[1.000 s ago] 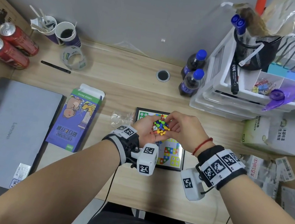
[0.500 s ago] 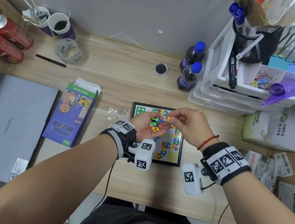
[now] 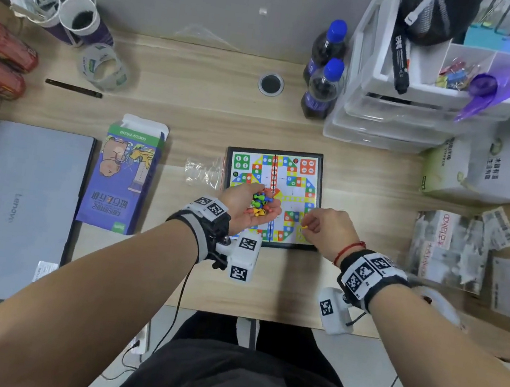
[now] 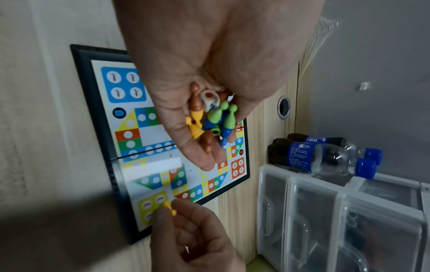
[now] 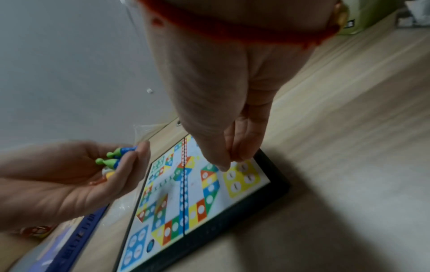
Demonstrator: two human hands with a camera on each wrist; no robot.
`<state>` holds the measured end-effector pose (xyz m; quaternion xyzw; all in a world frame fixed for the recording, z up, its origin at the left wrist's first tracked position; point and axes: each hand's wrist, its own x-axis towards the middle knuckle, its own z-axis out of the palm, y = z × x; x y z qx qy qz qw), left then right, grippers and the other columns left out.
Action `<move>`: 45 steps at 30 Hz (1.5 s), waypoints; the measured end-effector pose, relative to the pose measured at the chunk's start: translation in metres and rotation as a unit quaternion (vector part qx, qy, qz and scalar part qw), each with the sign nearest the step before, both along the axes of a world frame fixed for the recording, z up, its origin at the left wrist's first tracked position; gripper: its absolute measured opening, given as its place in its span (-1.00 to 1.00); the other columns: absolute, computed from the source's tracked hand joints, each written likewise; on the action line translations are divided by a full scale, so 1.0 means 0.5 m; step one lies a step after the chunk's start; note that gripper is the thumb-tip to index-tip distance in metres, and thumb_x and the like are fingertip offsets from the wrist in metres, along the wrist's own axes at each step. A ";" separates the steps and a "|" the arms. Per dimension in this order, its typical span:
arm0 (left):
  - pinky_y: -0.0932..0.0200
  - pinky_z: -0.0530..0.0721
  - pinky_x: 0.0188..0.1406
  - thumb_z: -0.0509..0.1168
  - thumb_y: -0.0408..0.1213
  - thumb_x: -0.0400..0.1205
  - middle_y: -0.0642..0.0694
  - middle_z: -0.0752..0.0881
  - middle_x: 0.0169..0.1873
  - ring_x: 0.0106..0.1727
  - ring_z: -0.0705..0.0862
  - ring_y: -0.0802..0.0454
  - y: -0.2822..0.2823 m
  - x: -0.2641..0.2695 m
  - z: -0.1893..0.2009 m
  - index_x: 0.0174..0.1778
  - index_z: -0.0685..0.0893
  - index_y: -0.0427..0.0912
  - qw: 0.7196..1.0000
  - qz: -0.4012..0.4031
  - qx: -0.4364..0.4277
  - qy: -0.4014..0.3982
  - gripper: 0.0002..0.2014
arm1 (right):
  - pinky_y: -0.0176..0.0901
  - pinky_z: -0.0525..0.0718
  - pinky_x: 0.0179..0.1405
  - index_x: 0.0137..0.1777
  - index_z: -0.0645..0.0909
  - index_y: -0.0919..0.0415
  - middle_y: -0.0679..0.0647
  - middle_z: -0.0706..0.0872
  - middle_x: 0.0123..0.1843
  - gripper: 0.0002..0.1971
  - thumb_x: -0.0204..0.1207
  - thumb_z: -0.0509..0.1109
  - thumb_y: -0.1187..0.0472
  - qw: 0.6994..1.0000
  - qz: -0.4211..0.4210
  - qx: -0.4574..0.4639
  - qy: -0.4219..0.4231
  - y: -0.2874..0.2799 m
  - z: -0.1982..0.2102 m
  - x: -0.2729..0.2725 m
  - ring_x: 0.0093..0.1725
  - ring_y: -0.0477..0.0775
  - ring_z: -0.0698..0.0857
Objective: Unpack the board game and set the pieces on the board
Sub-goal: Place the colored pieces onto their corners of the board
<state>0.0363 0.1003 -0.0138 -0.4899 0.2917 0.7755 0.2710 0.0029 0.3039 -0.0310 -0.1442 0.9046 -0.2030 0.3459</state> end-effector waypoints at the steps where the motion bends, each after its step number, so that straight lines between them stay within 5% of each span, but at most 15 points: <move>1: 0.04 0.83 -0.18 0.17 -0.27 0.74 -0.27 0.65 -0.22 0.02 0.60 -0.20 0.003 0.005 -0.004 -0.24 0.59 -0.30 1.000 -0.006 0.003 0.003 -0.73 | -0.24 0.65 -0.07 -0.15 0.73 0.07 -0.10 0.68 -0.33 -0.90 0.36 0.50 0.25 1.000 -0.007 -0.001 0.003 0.000 -0.009 0.009 -0.31 -0.06 0.64; 6: 0.08 0.81 -0.35 0.21 -0.30 0.71 -0.29 0.65 -0.24 -0.06 0.60 -0.17 0.019 0.031 -0.018 -0.22 0.56 -0.31 1.000 -0.014 0.010 0.001 -0.78 | -0.22 0.65 -0.10 -0.15 0.72 0.09 -0.05 0.69 -0.33 -0.86 0.31 0.46 0.30 0.999 -0.037 -0.021 0.014 -0.002 -0.038 0.038 -0.30 0.01 0.65; 21: -0.03 0.83 -0.19 0.19 -0.31 0.74 -0.35 0.64 -0.04 -0.16 0.66 -0.14 0.064 0.057 -0.019 -0.19 0.57 -0.34 0.998 0.058 0.021 -0.005 -0.77 | -0.13 0.68 -0.09 0.00 0.64 0.09 -0.05 0.66 -0.30 -0.73 0.30 0.43 0.32 0.997 -0.014 -0.070 0.010 0.009 -0.021 0.017 -0.32 -0.01 0.61; 24: -0.03 0.83 -0.17 0.19 -0.27 0.73 -0.33 0.68 -0.10 -0.14 0.67 -0.15 0.079 0.055 -0.025 -0.16 0.59 -0.33 0.999 0.042 0.004 0.000 -0.77 | -0.18 0.61 -0.21 -0.14 0.63 0.03 -0.07 0.63 -0.34 -0.84 0.31 0.45 0.26 0.990 -0.022 -0.118 0.073 0.000 0.013 -0.001 -0.37 -0.03 0.57; 27: -0.04 0.82 -0.32 0.18 -0.28 0.74 -0.31 0.69 -0.13 -0.17 0.73 -0.16 0.094 0.050 -0.030 -0.06 0.60 -0.37 0.998 0.058 -0.013 -0.001 -0.79 | -0.16 0.56 -0.23 -0.24 0.65 0.03 -0.06 0.60 -0.32 -0.93 0.35 0.50 0.15 0.982 0.077 -0.152 0.087 -0.024 0.054 0.002 -0.30 -0.05 0.56; 30: 0.03 0.78 -0.43 0.14 -0.28 0.76 -0.26 0.67 -0.26 -0.31 0.72 -0.14 0.105 0.048 -0.023 -0.05 0.57 -0.34 0.998 0.062 -0.006 -0.001 -0.80 | -0.13 0.55 -0.19 -0.16 0.72 0.06 0.00 0.59 -0.20 -0.93 0.43 0.46 0.11 0.979 0.171 -0.089 0.064 -0.041 0.061 0.019 -0.18 0.06 0.62; 38: 0.06 0.73 -0.50 0.14 -0.36 0.74 -0.25 0.66 -0.29 -0.38 0.72 -0.15 0.109 0.057 -0.021 0.05 0.61 -0.28 0.997 0.067 -0.025 -0.002 -0.85 | -0.10 0.55 -0.12 0.03 0.71 0.13 0.10 0.60 -0.05 -0.81 0.45 0.46 0.11 0.974 0.213 -0.042 0.065 -0.048 0.065 0.027 -0.09 0.18 0.66; 45: -0.04 0.75 -0.37 0.15 -0.34 0.74 -0.29 0.66 -0.20 -0.37 0.72 -0.22 0.112 0.062 0.001 0.25 0.54 -0.30 0.998 0.059 -0.034 0.012 -0.79 | -0.03 0.57 -0.15 -0.05 0.64 0.23 0.13 0.60 -0.03 -0.89 0.49 0.41 0.21 0.970 0.220 -0.054 0.087 -0.039 0.070 0.031 -0.13 0.24 0.65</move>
